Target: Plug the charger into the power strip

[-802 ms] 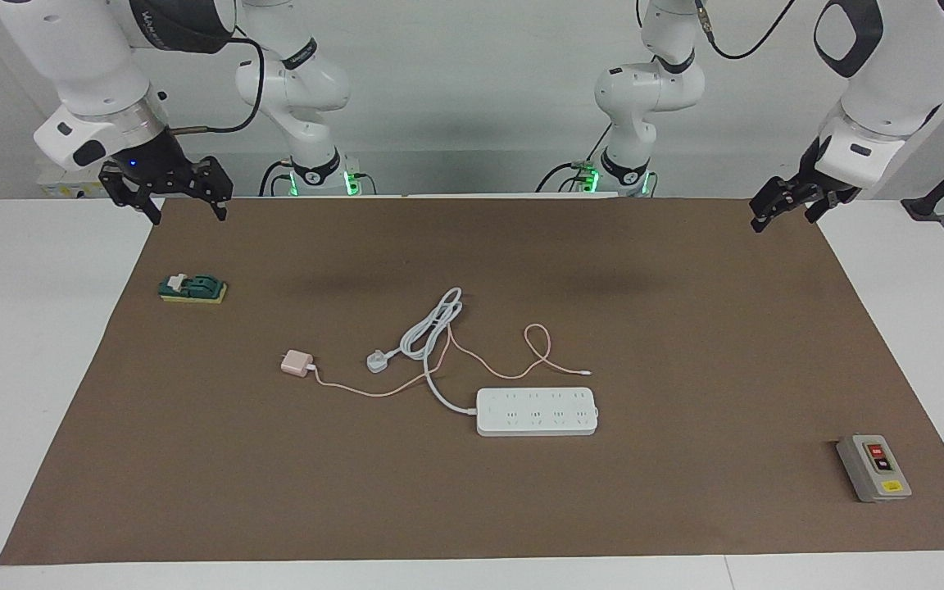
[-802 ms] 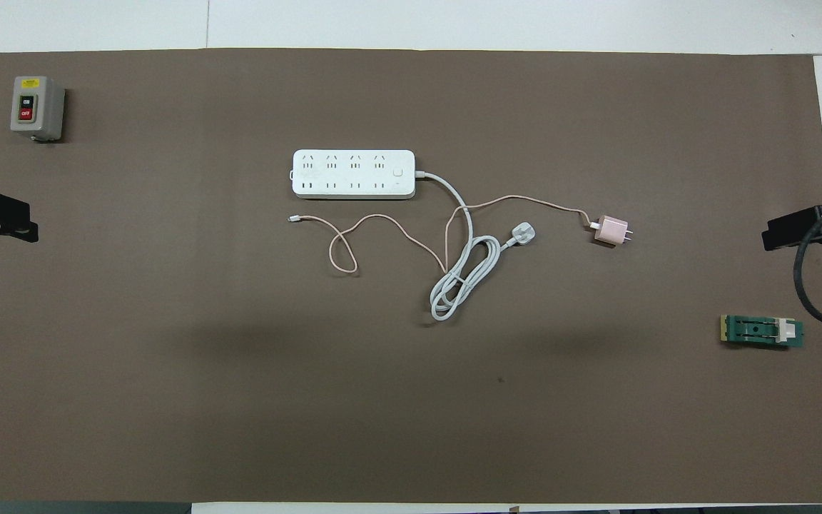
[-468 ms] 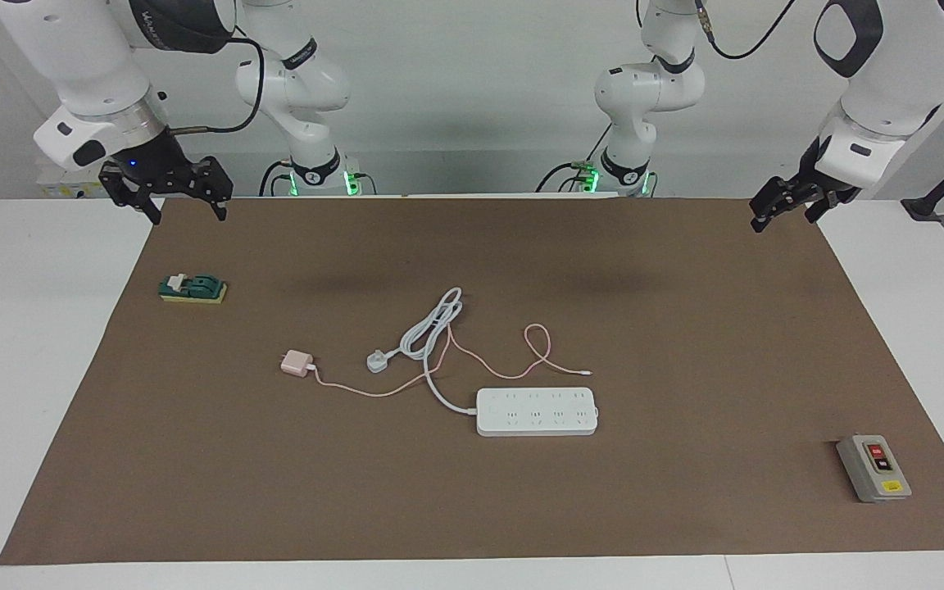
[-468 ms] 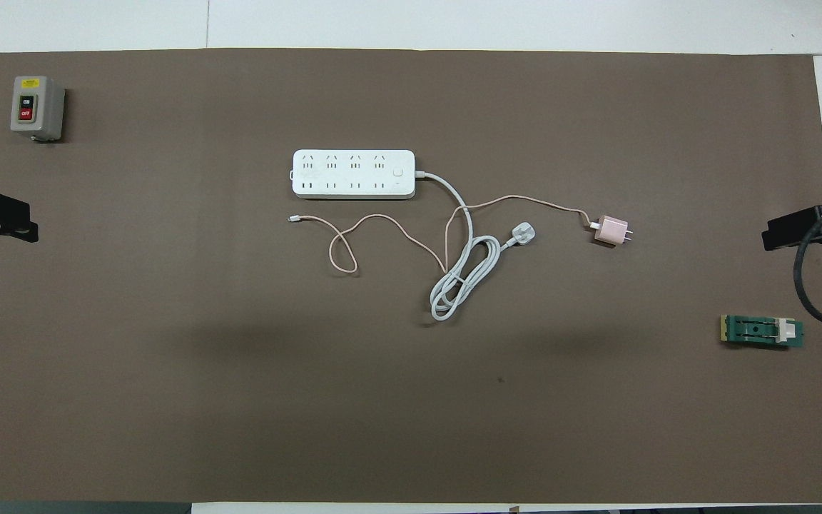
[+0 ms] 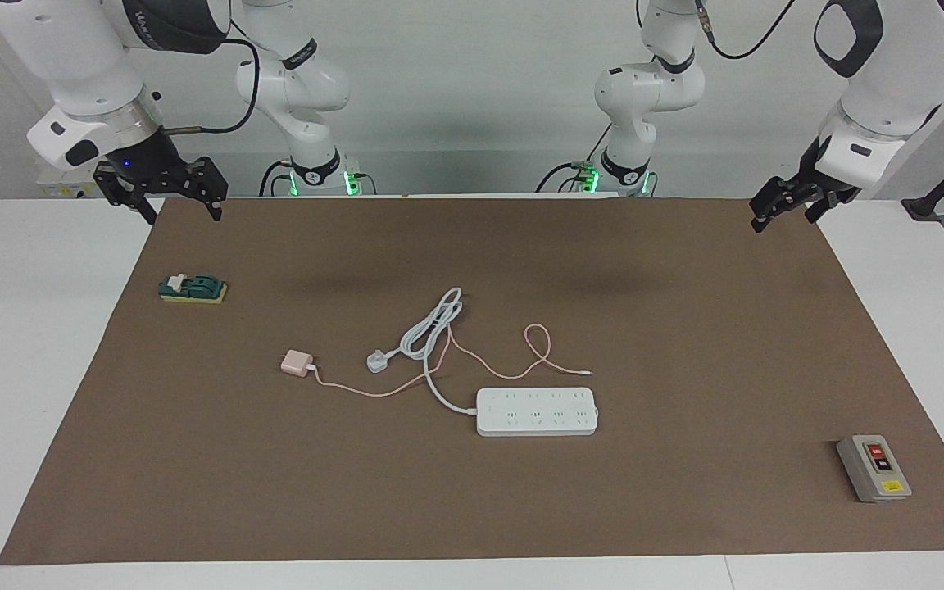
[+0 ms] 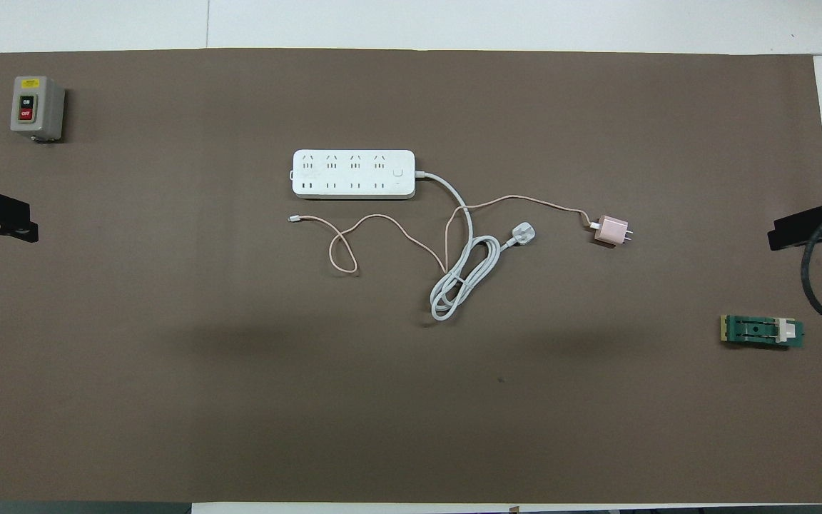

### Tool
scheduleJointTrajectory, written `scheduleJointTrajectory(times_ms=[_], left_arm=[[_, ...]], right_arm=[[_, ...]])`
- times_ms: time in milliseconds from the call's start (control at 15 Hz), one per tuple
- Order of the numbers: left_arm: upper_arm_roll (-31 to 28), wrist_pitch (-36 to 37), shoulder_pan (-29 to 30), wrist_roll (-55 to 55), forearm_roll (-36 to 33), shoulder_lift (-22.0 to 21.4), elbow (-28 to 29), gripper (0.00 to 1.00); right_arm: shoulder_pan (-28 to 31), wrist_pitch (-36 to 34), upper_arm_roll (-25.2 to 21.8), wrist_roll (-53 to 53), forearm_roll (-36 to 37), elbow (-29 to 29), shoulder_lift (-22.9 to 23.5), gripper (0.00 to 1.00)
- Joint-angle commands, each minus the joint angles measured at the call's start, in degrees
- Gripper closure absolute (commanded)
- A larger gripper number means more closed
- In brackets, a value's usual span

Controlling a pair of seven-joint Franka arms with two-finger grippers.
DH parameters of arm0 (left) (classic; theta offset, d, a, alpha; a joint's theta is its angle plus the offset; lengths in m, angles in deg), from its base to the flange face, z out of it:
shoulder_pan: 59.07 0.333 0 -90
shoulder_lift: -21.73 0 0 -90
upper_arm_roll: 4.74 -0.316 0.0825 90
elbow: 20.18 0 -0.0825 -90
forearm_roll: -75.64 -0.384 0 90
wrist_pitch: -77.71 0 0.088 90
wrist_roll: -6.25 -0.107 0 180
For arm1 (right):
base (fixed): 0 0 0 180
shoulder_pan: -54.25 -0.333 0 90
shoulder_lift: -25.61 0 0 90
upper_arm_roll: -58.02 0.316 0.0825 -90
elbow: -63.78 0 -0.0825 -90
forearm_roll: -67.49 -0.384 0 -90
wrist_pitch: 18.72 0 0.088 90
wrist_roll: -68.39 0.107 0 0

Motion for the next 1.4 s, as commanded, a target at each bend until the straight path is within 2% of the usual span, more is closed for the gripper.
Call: scheduleJointTrajectory(times_ms=[0,401,668,1136,1337], left_arm=[[-0.25,0.24,-0.15,0.11,0.43,-1.20,1.21,0.00],[-0.25,0.24,-0.15,0.11,0.43,-1.20,1.21,0.00],[-0.25,0.24,-0.15,0.11,0.43,-1.20,1.21,0.00],[-0.25,0.24,-0.15,0.11,0.43,-1.20,1.21,0.00],[-0.25,0.24,-0.06,0.11,0.43,-1.20,1.21,0.00]], right_arm=[[0.68,1.78,0.00,3.07,-0.14,0.70,-0.13,0.00],[-0.20,7.31,0.26,28.19,-3.65,4.65,0.22,0.00],[1.20,11.09,0.17,38.85,-8.30,5.71,5.57,0.00],[5.68,21.19,0.00,55.20,-26.04,9.92,11.90,0.00],[7.35,28.57,0.00,57.94,-33.51,16.94,11.21,0.00]])
